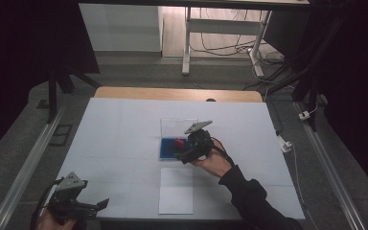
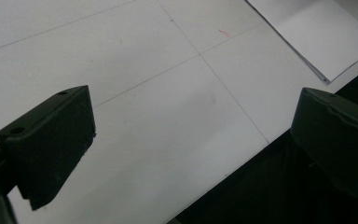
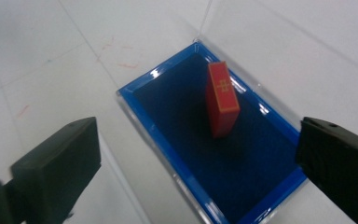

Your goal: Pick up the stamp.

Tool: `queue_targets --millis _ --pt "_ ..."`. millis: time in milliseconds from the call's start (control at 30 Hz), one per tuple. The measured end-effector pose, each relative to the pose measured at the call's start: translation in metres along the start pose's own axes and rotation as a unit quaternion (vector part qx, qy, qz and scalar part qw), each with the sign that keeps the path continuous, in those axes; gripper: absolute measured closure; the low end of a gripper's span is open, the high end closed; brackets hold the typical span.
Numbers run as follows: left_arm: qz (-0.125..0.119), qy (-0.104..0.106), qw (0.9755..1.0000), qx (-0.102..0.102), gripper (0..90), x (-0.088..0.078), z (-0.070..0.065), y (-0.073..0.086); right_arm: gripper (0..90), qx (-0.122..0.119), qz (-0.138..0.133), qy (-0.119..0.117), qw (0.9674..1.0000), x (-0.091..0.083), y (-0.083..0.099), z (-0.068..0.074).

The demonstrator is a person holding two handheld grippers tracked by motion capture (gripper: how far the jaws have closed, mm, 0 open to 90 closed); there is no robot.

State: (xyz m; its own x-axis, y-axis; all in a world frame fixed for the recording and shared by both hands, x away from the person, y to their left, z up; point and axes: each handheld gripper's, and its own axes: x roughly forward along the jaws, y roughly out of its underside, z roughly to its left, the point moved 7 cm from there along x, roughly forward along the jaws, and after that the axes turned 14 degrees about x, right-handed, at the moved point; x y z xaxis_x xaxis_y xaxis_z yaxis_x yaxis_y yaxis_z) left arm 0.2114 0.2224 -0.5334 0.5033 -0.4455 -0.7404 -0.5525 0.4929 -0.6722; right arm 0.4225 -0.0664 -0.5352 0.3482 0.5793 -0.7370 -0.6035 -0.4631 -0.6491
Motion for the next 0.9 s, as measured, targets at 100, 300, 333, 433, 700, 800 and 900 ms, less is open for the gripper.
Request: queue_targets --millis 100,300,333,433,700,800,900 --pt "0.000 0.000 1.0000 0.000 0.3 0.000 0.000 0.000 9.0 -0.006 0.000 0.006 1.0000 0.004 -0.004 -0.003" --pt "0.000 0.000 1.0000 0.000 0.3 0.000 0.000 0.000 29.2 -0.015 0.003 0.000 0.9999 0.011 -0.012 -0.005" --pt "0.000 0.000 1.0000 0.000 0.3 0.000 0.000 0.000 32.5 -0.017 0.008 -0.002 0.9998 0.012 -0.013 -0.005" --pt "0.000 0.000 1.0000 0.000 0.3 0.000 0.000 0.000 42.7 -0.018 0.012 -0.005 0.9998 0.017 -0.015 -0.006" --pt "0.000 0.001 1.0000 0.001 0.3 0.000 0.000 0.000 66.5 -0.020 0.016 -0.003 0.9997 0.024 -0.017 -0.008" --pt "0.000 -0.001 1.0000 0.002 0.3 0.000 0.000 0.000 72.8 -0.019 0.012 -0.007 0.9997 0.024 -0.019 -0.009" --pt "-0.001 0.000 1.0000 0.001 0.3 0.000 0.000 0.000 78.5 -0.021 0.016 -0.008 0.9996 0.024 -0.019 -0.009"
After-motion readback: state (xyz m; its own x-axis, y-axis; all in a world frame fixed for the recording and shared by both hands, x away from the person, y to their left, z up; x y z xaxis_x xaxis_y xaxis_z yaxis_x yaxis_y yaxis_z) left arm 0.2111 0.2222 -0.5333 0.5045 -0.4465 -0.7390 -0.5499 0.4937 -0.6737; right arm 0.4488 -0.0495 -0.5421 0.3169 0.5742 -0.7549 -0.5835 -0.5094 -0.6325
